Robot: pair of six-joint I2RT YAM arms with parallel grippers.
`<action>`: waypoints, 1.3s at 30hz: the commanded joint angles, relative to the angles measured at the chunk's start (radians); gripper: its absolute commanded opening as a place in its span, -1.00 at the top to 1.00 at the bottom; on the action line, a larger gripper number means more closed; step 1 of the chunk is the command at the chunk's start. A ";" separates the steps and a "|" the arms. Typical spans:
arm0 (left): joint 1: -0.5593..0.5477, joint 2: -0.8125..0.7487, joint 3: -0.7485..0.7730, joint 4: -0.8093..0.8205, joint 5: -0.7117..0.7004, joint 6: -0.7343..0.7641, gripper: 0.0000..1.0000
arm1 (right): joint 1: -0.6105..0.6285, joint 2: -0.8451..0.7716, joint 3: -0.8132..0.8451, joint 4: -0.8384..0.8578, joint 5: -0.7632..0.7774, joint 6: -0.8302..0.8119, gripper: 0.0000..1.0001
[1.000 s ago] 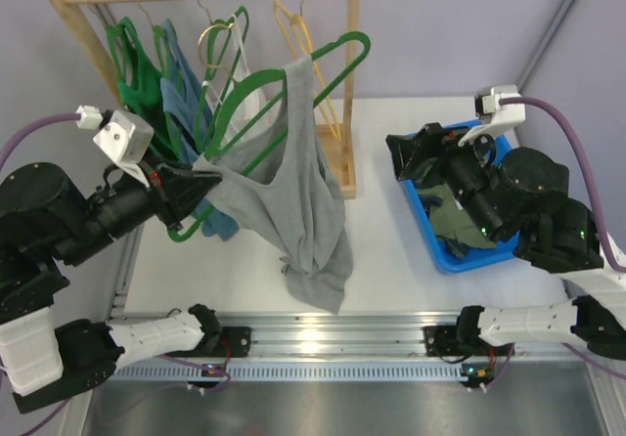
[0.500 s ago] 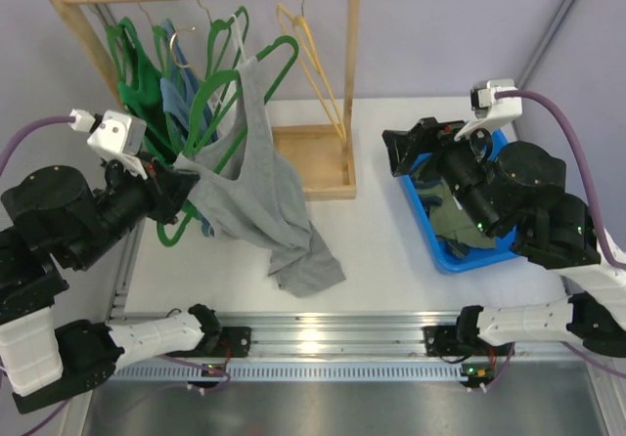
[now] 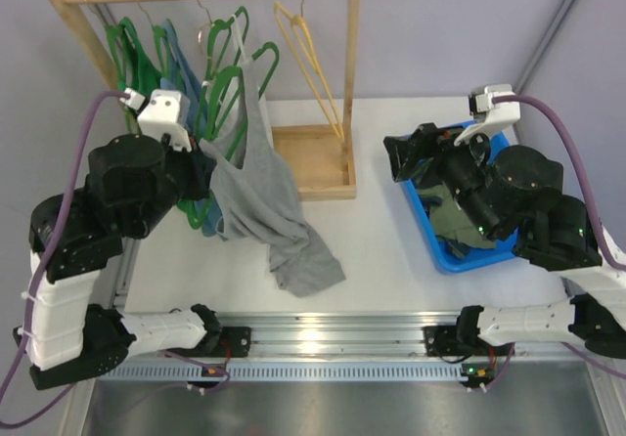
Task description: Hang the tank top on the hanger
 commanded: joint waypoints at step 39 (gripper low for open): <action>0.267 0.401 0.184 0.380 -0.021 0.080 1.00 | 0.011 -0.109 -0.165 -0.032 -0.075 0.072 -0.65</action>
